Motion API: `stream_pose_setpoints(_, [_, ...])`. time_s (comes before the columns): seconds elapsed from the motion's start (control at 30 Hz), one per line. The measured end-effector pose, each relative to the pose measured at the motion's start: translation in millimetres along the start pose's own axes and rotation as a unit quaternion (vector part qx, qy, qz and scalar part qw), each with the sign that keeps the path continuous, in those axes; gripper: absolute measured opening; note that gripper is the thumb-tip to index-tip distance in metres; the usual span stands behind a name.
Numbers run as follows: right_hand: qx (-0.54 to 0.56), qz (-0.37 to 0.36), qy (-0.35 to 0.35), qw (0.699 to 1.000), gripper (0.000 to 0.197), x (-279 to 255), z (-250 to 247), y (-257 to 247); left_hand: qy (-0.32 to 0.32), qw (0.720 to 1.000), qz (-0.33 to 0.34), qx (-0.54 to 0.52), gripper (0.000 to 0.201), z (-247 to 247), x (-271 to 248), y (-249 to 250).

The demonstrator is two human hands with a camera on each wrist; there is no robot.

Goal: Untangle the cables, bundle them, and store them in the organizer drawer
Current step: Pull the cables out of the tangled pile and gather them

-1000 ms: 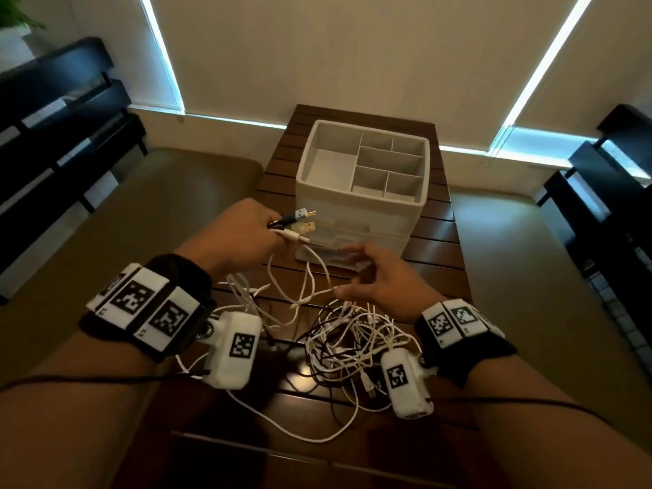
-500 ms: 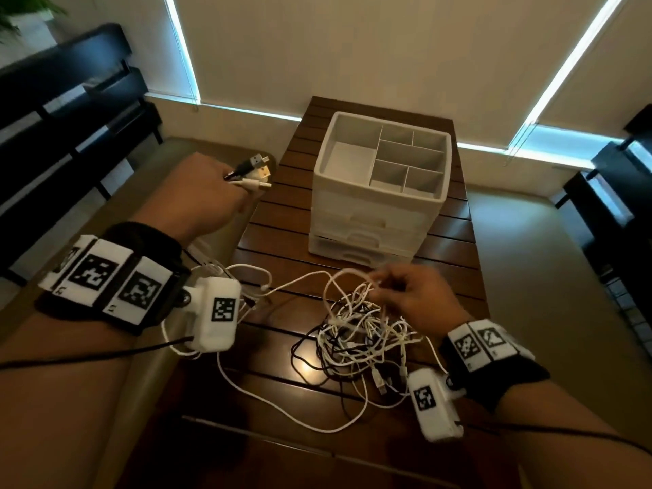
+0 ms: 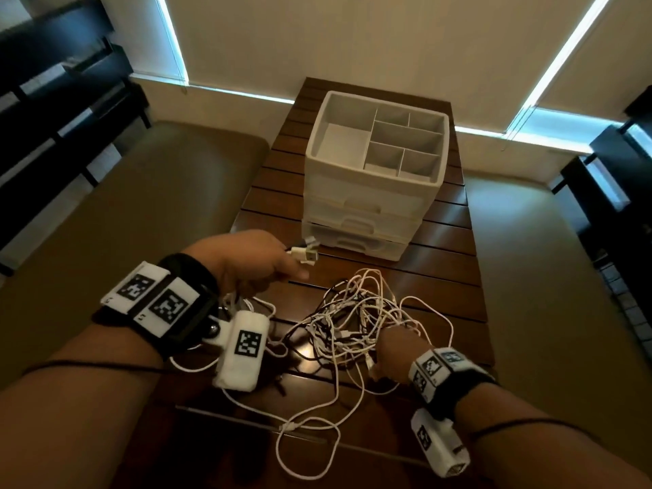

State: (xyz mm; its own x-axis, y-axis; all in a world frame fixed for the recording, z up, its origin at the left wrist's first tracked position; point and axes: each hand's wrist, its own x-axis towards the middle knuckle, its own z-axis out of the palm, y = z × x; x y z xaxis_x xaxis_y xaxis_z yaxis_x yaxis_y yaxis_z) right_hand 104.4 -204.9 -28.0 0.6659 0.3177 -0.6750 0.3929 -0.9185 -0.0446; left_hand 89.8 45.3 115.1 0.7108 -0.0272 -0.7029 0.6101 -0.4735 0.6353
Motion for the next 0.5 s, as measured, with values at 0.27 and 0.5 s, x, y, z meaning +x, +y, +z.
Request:
stream_pose_setpoints(0.27, [-0.005,0.026,0.048,0.999,0.027,11,26,-6,0.026,0.988,0.011,-0.154,0.024,18,17,-11])
stream_pose_setpoints(0.5, [0.058,-0.014,0.12,0.991,0.008,-19,-60,2,0.0,0.971,0.096,-0.22,0.023,24,21,-5])
